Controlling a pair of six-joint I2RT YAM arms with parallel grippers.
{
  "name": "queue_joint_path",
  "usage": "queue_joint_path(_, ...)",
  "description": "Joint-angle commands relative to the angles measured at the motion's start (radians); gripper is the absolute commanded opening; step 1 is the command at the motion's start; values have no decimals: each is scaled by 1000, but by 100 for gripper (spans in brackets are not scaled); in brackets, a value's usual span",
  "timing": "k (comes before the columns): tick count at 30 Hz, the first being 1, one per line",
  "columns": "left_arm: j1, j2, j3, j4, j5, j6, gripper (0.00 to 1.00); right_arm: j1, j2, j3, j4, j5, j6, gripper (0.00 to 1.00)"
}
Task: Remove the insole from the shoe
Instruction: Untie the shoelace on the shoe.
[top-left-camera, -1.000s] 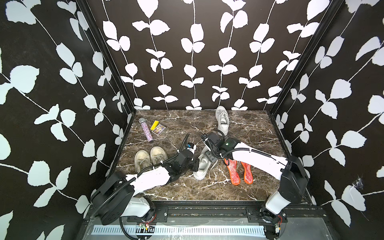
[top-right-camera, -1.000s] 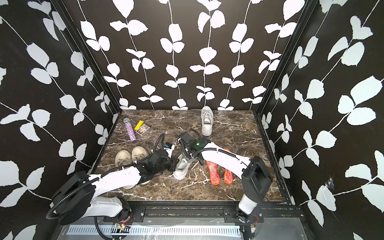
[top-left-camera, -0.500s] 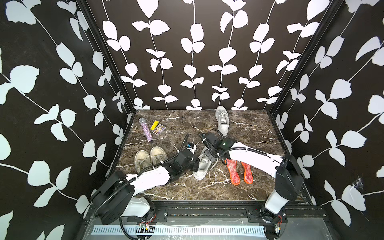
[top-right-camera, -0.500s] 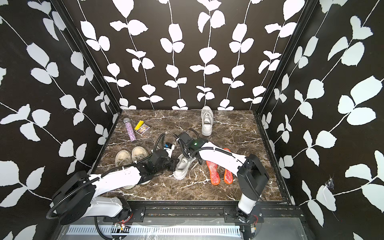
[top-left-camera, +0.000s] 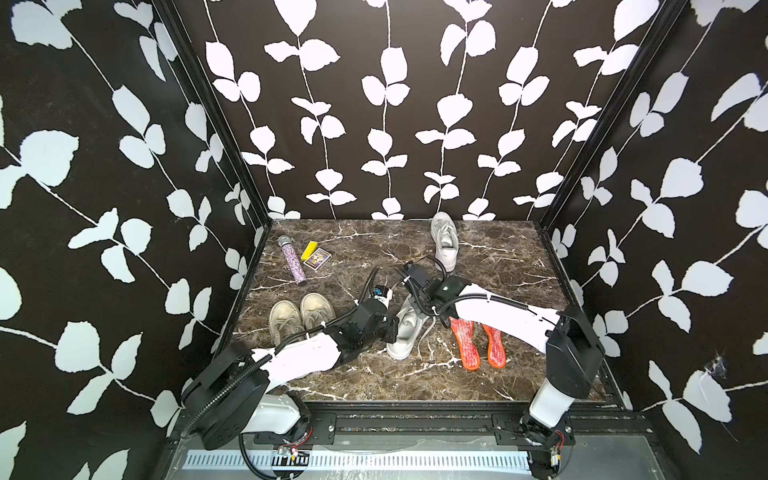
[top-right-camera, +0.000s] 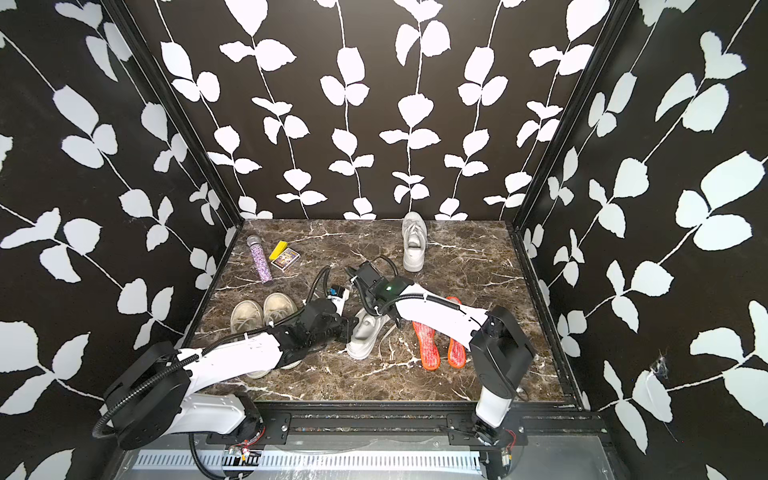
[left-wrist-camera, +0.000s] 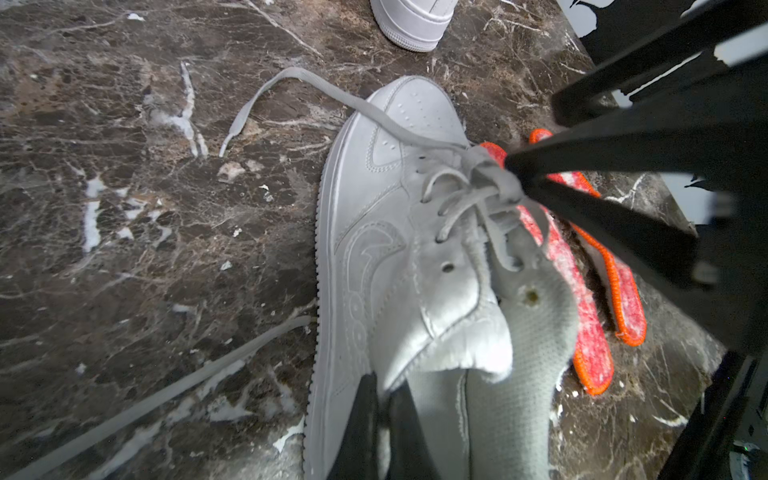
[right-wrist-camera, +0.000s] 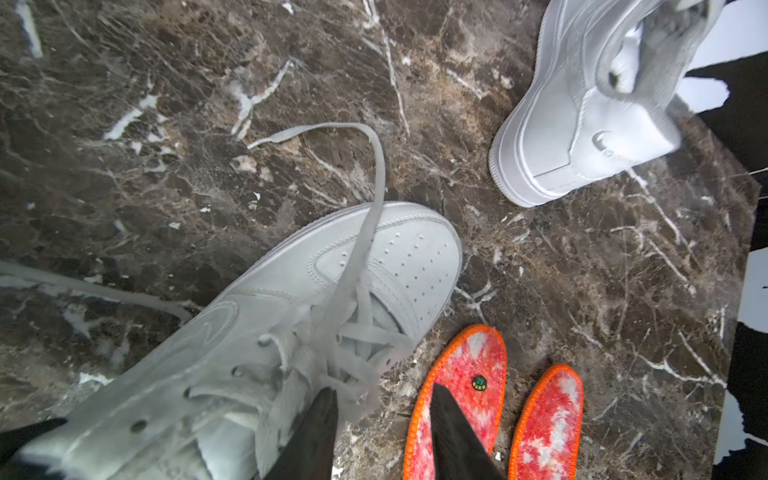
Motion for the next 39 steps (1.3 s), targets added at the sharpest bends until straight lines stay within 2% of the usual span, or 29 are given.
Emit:
queue_joint_path(1,-9,-18,-8,-31,4,-3,0,8,14,17,-9,11,37,38)
queue_joint_path(12,-9,-18,-2,-40,1,-1,0,21,-109,-10,-58,-47,33,40)
queue_joint_path(27,-10,-26,-7,-47,0,0,0,27,0,15,-41,-88,28,41)
queue_joint_path(30,-10,-28,-12,-41,1,-2,0,27,18,18,-38,-56,30,40)
queue_joint_path(35,-10,-34,-16,-40,2,-4,0,30,17,-14,9,75,37,36)
queue_joint_path(39,-10,-33,-18,-39,5,-2,0,31,17,-21,62,107,39,33)
